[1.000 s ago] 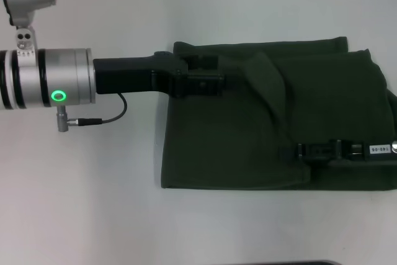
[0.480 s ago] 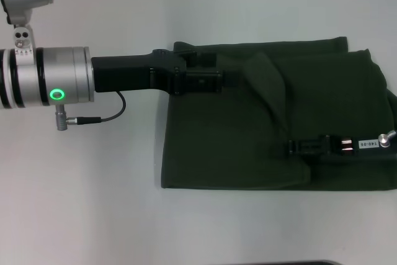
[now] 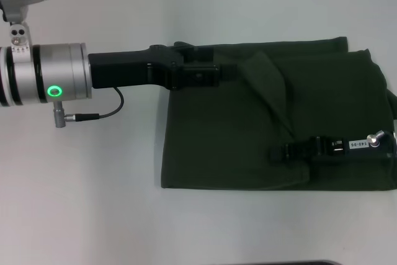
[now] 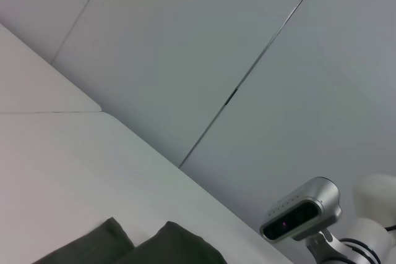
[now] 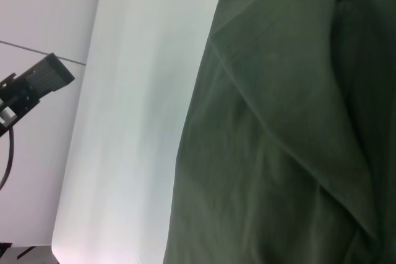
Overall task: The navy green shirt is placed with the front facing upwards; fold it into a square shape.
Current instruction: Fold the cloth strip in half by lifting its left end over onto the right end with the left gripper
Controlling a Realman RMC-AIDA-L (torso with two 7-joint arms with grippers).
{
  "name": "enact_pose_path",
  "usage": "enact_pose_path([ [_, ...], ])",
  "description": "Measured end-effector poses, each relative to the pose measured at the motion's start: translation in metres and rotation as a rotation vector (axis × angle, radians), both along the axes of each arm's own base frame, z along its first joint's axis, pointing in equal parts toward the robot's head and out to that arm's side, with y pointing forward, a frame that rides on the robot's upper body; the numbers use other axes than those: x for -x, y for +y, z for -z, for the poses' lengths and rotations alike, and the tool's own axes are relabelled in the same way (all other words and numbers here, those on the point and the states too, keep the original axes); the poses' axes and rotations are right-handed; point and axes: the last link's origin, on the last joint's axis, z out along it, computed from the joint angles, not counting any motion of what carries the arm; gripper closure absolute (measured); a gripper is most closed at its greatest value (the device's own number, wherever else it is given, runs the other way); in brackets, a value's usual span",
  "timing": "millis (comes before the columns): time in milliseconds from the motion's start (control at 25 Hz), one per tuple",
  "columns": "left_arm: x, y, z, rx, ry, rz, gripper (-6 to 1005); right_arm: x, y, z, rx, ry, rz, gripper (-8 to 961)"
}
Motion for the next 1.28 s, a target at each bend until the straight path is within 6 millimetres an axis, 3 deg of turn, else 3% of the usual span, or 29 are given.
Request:
enact_pose_path([
  [360, 0.001, 0.0, 0.0, 0.0, -0.003, -0.008, 83, 0.0, 0.002, 0.001, -0.025, -0.002, -0.016, 842],
  [760, 0.002, -0.001, 0.001, 0.006, -0.004, -0.012, 83, 0.005, 0.007, -0.002, -0.091, 0.035, -0.069, 936],
  [1280, 0.002, -0.001, 0.002, 0.009, -0.005, -0.014, 83, 0.014, 0.006, -0.012, -0.138, 0.098, -0.179, 937],
])
